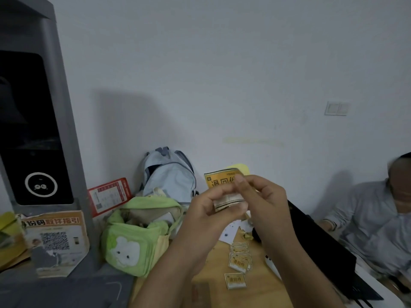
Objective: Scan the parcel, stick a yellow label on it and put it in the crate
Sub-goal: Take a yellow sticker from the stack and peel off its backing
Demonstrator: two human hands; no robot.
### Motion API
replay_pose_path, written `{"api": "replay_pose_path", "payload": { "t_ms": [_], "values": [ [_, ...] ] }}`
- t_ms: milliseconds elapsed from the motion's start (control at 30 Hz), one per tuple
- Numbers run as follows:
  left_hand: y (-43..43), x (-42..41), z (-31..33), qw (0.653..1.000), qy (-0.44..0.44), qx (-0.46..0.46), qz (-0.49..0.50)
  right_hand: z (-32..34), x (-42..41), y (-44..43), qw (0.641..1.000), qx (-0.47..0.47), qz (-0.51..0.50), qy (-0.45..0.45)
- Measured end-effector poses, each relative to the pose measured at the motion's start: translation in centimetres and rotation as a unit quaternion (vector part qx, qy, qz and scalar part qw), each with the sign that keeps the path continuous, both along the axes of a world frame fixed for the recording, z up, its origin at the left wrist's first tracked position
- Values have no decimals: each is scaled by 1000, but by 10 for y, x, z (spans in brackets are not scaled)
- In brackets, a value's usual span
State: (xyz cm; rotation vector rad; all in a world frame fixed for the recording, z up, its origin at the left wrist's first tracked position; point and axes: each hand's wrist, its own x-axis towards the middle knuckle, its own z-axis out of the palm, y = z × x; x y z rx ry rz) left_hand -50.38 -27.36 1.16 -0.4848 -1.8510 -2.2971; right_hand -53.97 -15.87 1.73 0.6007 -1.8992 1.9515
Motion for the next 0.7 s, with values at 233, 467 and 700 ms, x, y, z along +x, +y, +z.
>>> {"api": "replay_pose_path", "payload": {
  "t_ms": [233,467,700],
  "values": [
    [-18,-25,-17,895,-78,351,-263,6,-8,-3,991,-62,44,-108],
    [-8,-58,-19,825,-127,493,-245,7,-26,-8,980,-64,88,-166],
    [-4,-75,-16,900,-177,365,-161,2,-31,-8,991,-26,10,-131]
  ]
}}
